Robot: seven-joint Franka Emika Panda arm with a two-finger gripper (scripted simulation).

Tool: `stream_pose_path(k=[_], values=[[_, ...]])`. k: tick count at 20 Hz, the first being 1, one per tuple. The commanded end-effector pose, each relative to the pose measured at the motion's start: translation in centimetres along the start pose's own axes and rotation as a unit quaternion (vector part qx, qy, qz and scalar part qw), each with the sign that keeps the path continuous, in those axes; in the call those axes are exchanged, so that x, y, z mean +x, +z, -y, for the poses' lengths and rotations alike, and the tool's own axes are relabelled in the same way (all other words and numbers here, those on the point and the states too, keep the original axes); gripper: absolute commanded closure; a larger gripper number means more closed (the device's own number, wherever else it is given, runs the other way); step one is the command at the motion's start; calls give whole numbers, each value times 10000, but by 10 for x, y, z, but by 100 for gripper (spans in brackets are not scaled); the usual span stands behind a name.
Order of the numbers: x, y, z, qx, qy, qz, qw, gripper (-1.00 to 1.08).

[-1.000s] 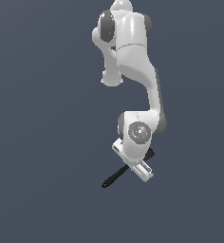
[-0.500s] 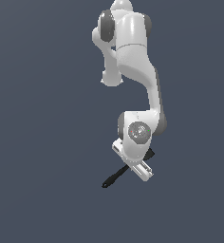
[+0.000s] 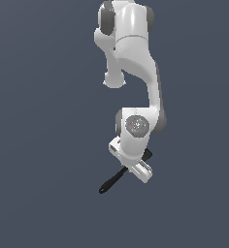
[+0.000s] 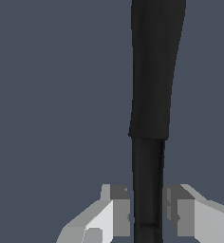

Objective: Pick up the object and move it to a goal position.

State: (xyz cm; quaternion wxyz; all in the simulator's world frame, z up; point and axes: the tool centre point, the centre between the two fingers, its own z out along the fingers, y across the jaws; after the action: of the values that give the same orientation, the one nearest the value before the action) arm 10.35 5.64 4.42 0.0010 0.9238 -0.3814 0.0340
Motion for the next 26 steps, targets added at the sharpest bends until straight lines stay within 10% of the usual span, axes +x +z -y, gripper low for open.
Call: stream_pose_path(k=[1, 10, 26], values=[[12, -16, -6, 80, -122, -169, 9998, 108], [69, -101, -44, 476, -843, -1085, 9894, 108], [140, -260, -106, 1114, -2024, -2614, 9372, 108]])
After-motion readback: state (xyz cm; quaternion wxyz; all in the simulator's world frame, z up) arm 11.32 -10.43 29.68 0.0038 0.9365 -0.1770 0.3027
